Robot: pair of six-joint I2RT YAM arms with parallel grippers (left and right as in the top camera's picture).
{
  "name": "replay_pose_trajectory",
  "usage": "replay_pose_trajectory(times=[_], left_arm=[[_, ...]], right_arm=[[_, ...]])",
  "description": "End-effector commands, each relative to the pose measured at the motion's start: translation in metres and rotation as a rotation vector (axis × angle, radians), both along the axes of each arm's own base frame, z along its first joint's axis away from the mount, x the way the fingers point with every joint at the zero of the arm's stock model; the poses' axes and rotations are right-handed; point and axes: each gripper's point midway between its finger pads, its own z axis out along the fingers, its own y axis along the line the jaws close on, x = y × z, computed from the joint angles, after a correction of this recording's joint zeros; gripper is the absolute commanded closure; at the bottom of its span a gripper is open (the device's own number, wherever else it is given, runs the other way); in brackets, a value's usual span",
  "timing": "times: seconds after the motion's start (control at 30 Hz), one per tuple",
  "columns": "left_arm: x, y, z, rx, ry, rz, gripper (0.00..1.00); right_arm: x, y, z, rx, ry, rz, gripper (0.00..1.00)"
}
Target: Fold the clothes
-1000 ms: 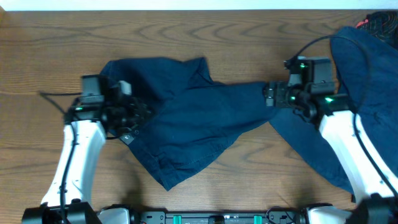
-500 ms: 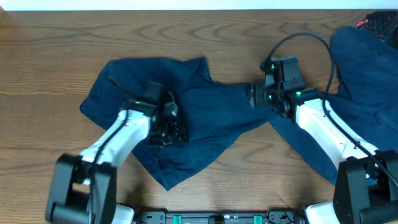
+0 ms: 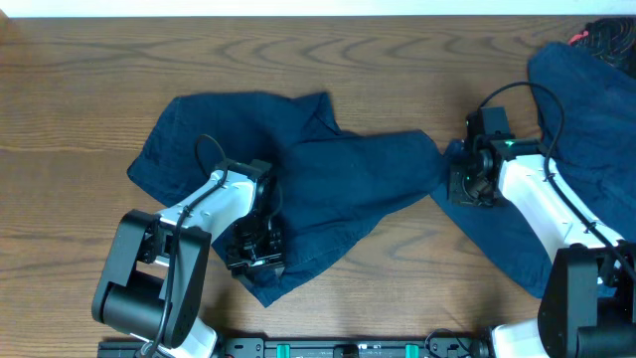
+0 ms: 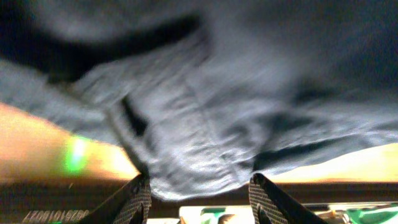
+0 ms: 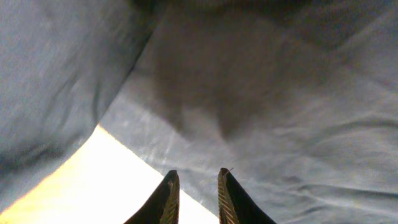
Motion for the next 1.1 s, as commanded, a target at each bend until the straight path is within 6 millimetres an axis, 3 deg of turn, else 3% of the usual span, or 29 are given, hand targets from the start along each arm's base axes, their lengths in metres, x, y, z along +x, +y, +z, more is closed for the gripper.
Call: replay_pose_trajectory(times=[0.0,0.07,0.17,0.4,0.53,0.7,0.73,0.83,1.07], left_arm=[[-0.008,0.011,0.001,0.058,0.029,-0.02,0.47],[-0.006,0.013,-0.001,0.071,0.018,-0.026,0.46],[0.004,0.011,-0.006,0.068,-0.029,-0.021,0.47],[0.016,0.007,-0.012,0.061,-0.08,0.001,0.47],[0.017,0.007,-0.012,0.06,-0.083,0.001,0.47],[0.017,0.007,-0.012,0.059,-0.086,0.001,0.47],[0.018,0.007,-0.013,0.059,-0.087,0.001,0.47],[0.018,0.007,-0.013,0.059,-0.087,0.001,0.46],[0.018,0.006,-0.013,0.057,-0.09,0.001,0.46]], right_arm=[[-0.005,0.024,-0.003,0.14,0.033,0.127,0.8],[-0.008,0.035,-0.004,0.198,0.046,0.158,0.79],[-0.011,0.033,-0.012,0.19,0.078,0.153,0.79],[-0.012,0.031,-0.047,0.18,0.156,0.145,0.76],[-0.004,0.016,-0.07,0.114,0.162,0.104,0.76],[0.016,-0.045,-0.077,-0.135,0.085,-0.101,0.77],[0.025,-0.071,-0.072,-0.203,0.039,-0.177,0.76],[0.035,-0.116,-0.061,-0.297,-0.021,-0.323,0.68],[0.049,-0.199,-0.025,-0.324,-0.128,-0.66,0.66]])
